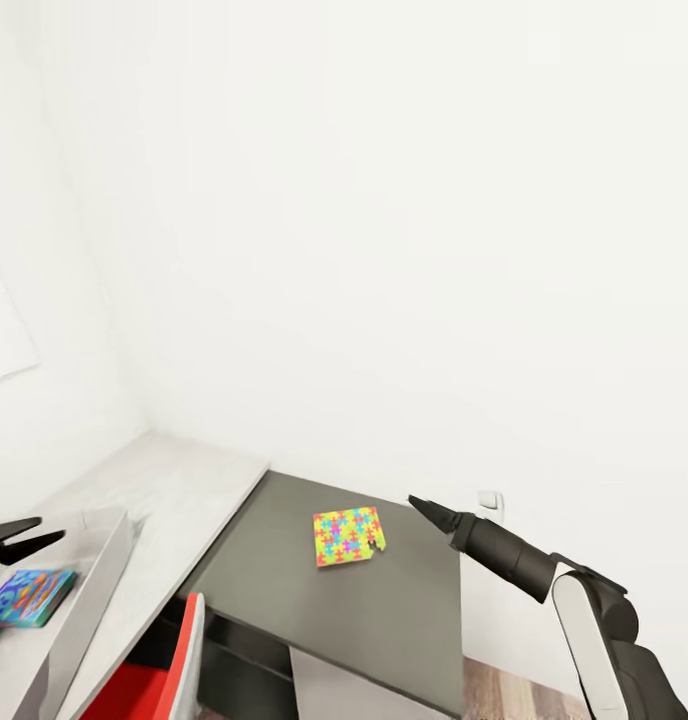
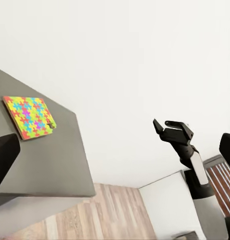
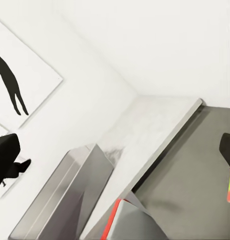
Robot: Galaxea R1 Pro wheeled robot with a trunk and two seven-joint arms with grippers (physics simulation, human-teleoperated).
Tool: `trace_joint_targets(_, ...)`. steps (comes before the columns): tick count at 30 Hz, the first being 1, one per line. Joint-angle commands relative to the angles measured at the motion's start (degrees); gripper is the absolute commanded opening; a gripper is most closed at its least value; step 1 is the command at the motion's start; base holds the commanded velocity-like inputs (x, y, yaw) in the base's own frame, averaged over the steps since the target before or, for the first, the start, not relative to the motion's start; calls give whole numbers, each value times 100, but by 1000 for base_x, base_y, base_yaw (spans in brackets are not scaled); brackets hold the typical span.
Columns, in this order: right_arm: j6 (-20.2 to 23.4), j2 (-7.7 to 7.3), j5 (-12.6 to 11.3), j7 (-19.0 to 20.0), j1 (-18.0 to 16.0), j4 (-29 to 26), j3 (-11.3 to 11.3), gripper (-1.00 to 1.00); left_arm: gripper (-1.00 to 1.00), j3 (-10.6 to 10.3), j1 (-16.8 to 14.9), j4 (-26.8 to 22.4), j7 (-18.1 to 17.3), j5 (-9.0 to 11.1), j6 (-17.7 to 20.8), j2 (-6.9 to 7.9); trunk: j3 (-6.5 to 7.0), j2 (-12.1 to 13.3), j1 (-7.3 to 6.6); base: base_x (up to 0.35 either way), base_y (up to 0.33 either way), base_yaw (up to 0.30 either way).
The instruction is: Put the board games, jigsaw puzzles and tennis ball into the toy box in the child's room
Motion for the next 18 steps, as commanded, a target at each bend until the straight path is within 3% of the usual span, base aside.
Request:
trace_joint_targets(1, 34, -7, -11, 16, -5, -2, -7, 100, 100, -39, -13, 4, -28, 31, 58, 10, -4, -11, 3, -8, -4, -203)
trace_joint_targets(7, 32, -27, -11, 41, -5, -2, -7, 100, 100, -41, -13, -191, -28, 41, 88, 68, 38, -11, 3, -3, -2, -203)
trace_joint_targets(18, 32, -38, -11, 48, -5, -2, -12, 100, 100, -63, -13, -477, -28, 39, 100, 115, 312, 431, -239, 0, 0, -203)
